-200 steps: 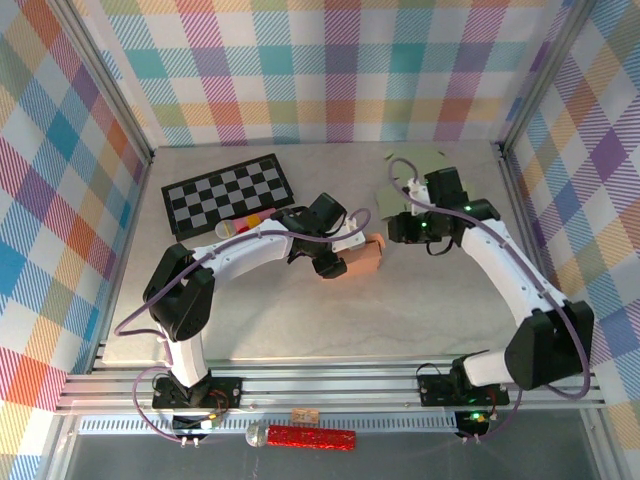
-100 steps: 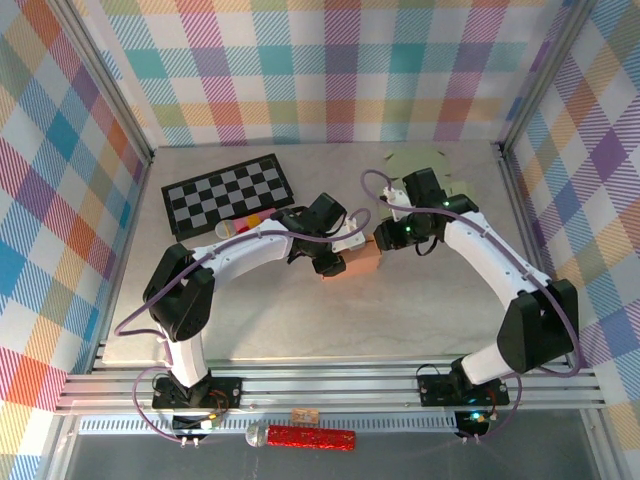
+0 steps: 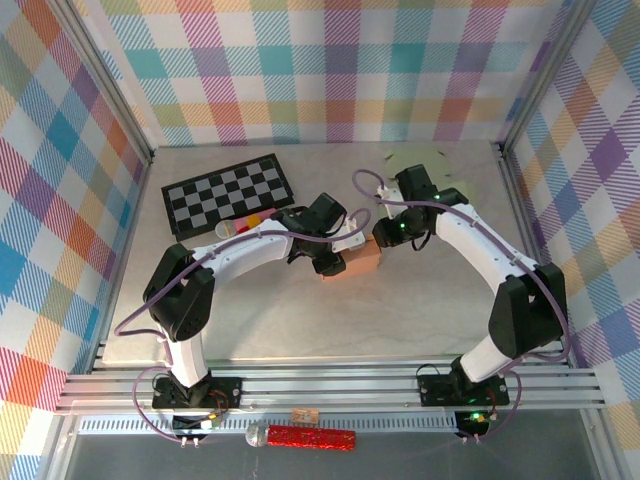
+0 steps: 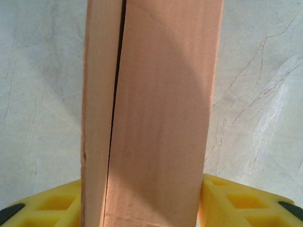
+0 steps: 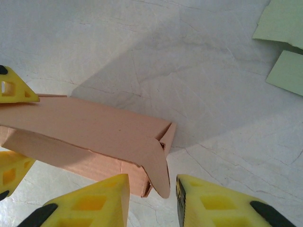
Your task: Fold the paper box
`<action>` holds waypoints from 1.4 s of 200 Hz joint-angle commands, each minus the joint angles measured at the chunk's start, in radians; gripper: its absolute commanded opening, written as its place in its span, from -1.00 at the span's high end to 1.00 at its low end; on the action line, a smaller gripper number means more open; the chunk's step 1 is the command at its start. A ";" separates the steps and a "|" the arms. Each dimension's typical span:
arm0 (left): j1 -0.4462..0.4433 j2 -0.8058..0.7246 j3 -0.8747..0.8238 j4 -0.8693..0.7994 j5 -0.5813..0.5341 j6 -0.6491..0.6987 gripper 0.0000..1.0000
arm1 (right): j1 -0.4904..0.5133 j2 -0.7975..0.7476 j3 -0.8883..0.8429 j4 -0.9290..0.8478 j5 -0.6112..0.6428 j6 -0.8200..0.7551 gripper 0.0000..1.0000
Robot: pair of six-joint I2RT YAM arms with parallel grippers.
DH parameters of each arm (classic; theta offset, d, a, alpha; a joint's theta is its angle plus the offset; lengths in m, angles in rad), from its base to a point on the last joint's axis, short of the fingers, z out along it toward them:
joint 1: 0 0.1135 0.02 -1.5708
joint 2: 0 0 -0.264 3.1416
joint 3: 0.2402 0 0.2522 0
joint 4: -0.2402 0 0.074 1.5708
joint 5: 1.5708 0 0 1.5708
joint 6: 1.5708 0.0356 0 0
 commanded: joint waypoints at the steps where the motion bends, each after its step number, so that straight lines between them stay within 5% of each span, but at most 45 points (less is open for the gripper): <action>1: -0.015 -0.011 0.020 -0.030 0.021 0.014 -0.02 | 0.009 0.010 0.025 0.001 0.000 -0.057 0.37; 197: -0.015 -0.009 0.024 -0.029 0.009 -0.005 -0.03 | 0.053 0.041 0.058 -0.040 0.071 0.024 1.00; 280: -0.009 0.003 0.030 -0.025 0.015 -0.041 -0.02 | 0.074 0.022 -0.011 -0.001 0.087 0.116 1.00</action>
